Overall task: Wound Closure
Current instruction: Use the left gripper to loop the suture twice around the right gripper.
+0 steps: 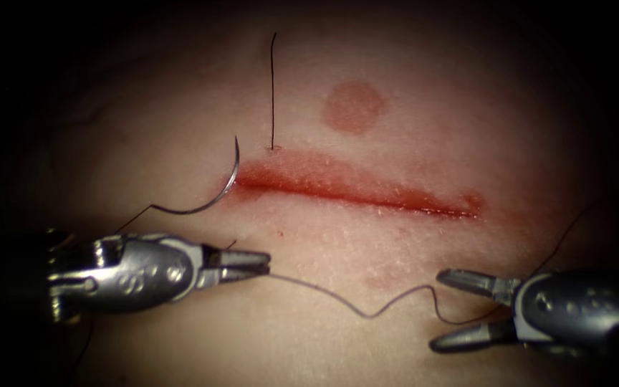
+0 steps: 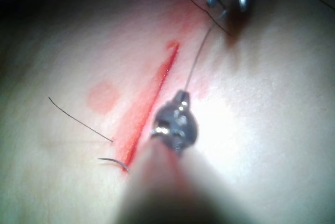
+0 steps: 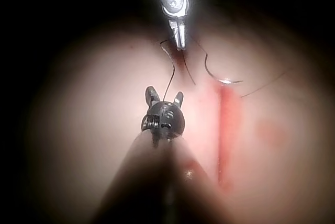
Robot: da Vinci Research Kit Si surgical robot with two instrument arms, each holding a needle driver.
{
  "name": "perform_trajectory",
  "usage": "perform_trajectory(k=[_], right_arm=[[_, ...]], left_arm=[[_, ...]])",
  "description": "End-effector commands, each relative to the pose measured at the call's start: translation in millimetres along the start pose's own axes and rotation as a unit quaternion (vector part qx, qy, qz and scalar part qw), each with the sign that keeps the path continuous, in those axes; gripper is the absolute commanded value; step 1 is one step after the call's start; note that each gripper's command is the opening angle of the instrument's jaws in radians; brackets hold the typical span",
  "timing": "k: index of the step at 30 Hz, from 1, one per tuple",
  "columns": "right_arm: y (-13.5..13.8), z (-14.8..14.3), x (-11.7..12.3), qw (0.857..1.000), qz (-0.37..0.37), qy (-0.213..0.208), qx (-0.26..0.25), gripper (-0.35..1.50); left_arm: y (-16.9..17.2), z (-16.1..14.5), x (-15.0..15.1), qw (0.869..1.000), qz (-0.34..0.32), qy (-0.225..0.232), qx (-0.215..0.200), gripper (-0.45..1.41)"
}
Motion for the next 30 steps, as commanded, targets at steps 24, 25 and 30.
perform_trajectory(k=[24, 25, 30], right_arm=[[5.8, 4.3, 6.8, 0.987, -0.024, 0.157, 0.031, 0.88], [5.7, 5.4, 6.6, 0.986, -0.031, 0.157, 0.040, 0.59], [5.5, 11.0, 5.9, 0.982, -0.078, 0.166, 0.047, -0.35]], left_arm=[[2.3, -2.3, 1.3, 0.981, 0.080, 0.155, -0.091, -0.35], [2.4, -2.6, 1.6, 0.978, 0.083, 0.166, -0.097, -0.35], [2.5, -4.8, 3.6, 0.956, 0.112, 0.241, -0.123, -0.35]])
